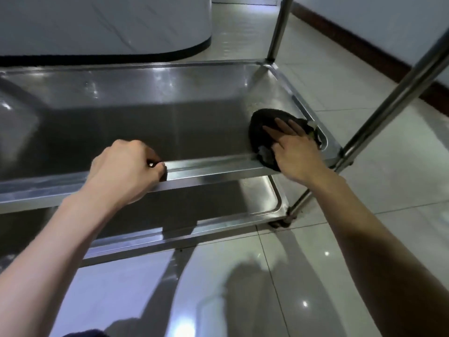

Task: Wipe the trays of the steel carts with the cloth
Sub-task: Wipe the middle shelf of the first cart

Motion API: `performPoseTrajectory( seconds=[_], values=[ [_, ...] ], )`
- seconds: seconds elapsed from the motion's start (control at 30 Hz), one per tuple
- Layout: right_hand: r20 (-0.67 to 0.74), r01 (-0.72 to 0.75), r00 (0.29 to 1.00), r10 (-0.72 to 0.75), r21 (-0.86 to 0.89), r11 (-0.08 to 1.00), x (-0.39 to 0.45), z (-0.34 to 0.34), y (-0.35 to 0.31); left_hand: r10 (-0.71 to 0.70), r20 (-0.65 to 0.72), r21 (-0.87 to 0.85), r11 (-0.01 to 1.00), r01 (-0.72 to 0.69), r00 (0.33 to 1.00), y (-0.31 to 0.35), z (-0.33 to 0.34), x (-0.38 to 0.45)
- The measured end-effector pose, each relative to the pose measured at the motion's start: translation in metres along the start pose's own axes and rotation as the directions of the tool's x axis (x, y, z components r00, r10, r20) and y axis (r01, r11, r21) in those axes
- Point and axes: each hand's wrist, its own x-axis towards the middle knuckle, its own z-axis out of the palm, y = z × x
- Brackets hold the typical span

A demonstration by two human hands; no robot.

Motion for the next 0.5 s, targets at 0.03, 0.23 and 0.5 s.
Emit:
performPoseTrajectory(
  seconds=[0.03,0.23,0.5],
  values=[
    [0.004,-0.053,0.999,0.053,-0.014,0.999,-0.001,-0.004,0.012,-0.002,-0.001,-0.008,1.000,0.002,1.000,-0.001,0.000,-0.001],
    [0.012,-0.153,0.988,0.153,-0.015,0.988,-0.004,-0.011,0.023,0.018,-0.053,-0.104,0.994,-0.024,0.998,-0.010,0.000,-0.008],
    [0.111,-0.121,0.986,0.123,-0.026,0.992,-0.008,-0.008,-0.030,0.080,-0.046,-0.046,0.996,-0.082,0.996,-0.028,0.001,-0.011]
  ],
)
